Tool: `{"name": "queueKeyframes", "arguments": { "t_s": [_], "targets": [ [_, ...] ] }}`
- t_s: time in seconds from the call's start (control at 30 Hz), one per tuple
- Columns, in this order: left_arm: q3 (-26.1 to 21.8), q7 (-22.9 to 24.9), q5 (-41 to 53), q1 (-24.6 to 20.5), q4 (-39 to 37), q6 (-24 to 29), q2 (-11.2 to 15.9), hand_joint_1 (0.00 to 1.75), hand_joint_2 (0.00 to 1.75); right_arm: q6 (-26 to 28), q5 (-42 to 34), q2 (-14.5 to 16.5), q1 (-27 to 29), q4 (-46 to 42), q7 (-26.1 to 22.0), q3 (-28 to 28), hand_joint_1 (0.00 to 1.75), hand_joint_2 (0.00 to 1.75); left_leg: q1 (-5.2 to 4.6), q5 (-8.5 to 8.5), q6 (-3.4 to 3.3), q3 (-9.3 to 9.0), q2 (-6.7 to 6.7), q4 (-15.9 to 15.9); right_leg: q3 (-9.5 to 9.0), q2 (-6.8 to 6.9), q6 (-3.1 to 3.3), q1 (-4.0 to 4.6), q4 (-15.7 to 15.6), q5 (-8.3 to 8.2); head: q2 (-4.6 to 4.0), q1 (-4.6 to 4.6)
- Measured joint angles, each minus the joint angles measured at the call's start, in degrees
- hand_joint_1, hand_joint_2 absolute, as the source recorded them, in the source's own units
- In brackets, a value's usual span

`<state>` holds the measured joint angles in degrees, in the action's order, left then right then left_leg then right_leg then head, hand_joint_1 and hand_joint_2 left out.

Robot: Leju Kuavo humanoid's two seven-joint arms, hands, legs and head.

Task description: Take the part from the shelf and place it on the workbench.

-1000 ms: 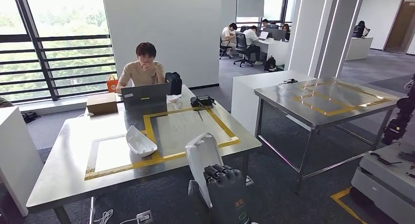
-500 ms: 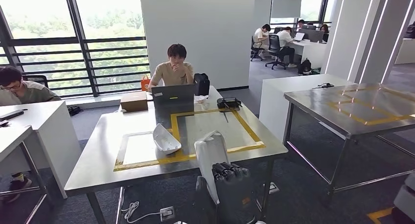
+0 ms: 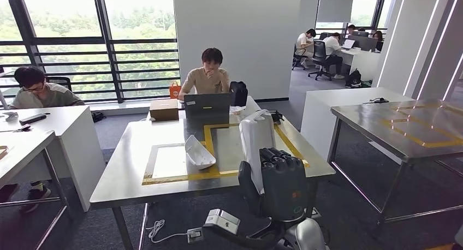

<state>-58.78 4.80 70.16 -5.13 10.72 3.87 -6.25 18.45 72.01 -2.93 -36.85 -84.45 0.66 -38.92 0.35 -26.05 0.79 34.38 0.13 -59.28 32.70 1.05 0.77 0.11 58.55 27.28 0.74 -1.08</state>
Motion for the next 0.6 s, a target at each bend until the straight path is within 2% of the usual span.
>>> {"name": "queueKeyframes", "arguments": {
  "t_s": [0.07,0.13,0.17,0.23,0.27,0.3,0.33,0.4,0.43,0.47,0.5,0.6],
  "targets": [
    [0.3,0.0,0.4,0.0,0.0,-0.2,0.1,0.00,1.75,-0.6,0.1,-0.1,0.0,-0.4,0.3,0.2,1.75,0.00,-0.04,-0.02,-0.84,0.08,-0.03,0.1,-0.04,0.08,-1.22,-0.23,-0.2,-0.03,0.00,0.00],
    [0.5,0.1,0.6,-0.1,0.0,-0.2,0.1,0.00,1.75,-0.9,0.4,-0.1,-0.1,-0.7,0.3,0.2,1.75,0.00,0.20,0.21,-1.54,-0.08,-0.01,0.5,0.84,-0.23,-1.96,-0.41,1.6,1.22,0.00,0.03],
    [0.6,0.1,0.6,-0.2,0.0,-0.2,0.1,0.00,1.75,-0.9,0.5,-0.2,0.0,-0.8,0.3,0.3,1.75,0.00,0.32,0.33,-1.81,-0.15,0.00,0.7,2.09,-0.42,-2.22,-0.50,4.2,2.68,0.00,0.04],
    [0.7,0.2,0.6,-0.2,0.0,-0.3,0.1,0.00,1.75,-1.0,0.6,-0.4,0.2,-0.8,0.3,0.3,1.75,0.00,0.32,0.33,-1.99,-0.07,-0.04,0.7,5.94,-0.61,-2.52,-0.59,12.0,6.25,0.00,0.09],
    [0.8,0.2,0.6,-0.2,0.0,-0.3,0.1,0.00,1.75,-1.0,0.6,-0.5,0.4,-0.8,0.3,0.3,1.75,0.00,0.31,0.32,-2.00,-0.02,-0.11,0.6,7.65,-0.62,-2.59,-0.63,15.2,7.25,0.00,0.10],
    [0.8,0.2,0.6,-0.2,0.0,-0.3,0.1,0.00,1.75,-1.1,0.6,-0.6,0.6,-0.8,0.3,0.3,1.75,0.00,0.32,0.29,-1.97,0.01,-0.20,0.6,8.53,-0.62,-2.60,-0.68,16.6,7.19,0.00,0.10],
    [0.8,0.2,0.6,-0.2,0.0,-0.3,0.1,0.00,1.75,-1.2,0.6,-0.7,0.7,-0.8,0.3,0.3,1.75,0.00,0.33,0.25,-1.90,0.00,-0.31,0.5,8.25,-0.62,-2.55,-0.75,15.7,6.01,0.00,0.10],
    [0.9,0.1,0.6,-0.2,0.0,-0.3,0.1,0.00,1.75,-1.4,0.7,-0.8,0.8,-1.0,0.4,0.4,1.75,0.00,0.36,0.06,-1.57,-0.09,-0.51,0.3,4.70,-0.66,-2.34,-0.91,8.1,2.07,0.00,0.10],
    [0.9,0.0,0.6,-0.2,0.0,-0.3,0.1,0.00,1.75,-1.5,0.7,-0.8,0.8,-1.0,0.4,0.4,1.75,0.00,0.31,-0.07,-1.26,-0.10,-0.62,0.2,2.86,-0.70,-2.19,-0.82,4.3,0.74,0.00,0.10],
    [0.9,-0.1,0.6,-0.2,0.0,-0.3,0.1,0.00,1.75,-1.6,0.7,-0.9,0.8,-1.1,0.5,0.4,1.75,0.00,0.25,-0.20,-0.90,-0.11,-0.70,0.1,1.63,-0.74,-1.95,-0.74,1.6,0.04,0.00,0.09],
    [0.9,-0.3,0.6,-0.2,0.0,-0.3,0.1,0.00,1.75,-1.7,0.8,-0.9,0.8,-1.2,0.5,0.4,1.75,0.00,0.21,-0.28,-0.50,-0.11,-0.75,0.1,1.14,-0.79,-1.66,-0.59,0.5,0.02,0.00,0.08],
    [0.9,-0.5,0.6,-0.2,0.0,-0.4,0.1,0.00,1.75,-2.0,1.1,-1.1,1.0,-1.4,0.4,0.6,1.75,0.00,0.37,-0.56,0.72,-0.20,-0.72,0.1,0.80,-0.79,-0.44,-0.44,0.3,0.00,0.00,0.06]
  ]
}}
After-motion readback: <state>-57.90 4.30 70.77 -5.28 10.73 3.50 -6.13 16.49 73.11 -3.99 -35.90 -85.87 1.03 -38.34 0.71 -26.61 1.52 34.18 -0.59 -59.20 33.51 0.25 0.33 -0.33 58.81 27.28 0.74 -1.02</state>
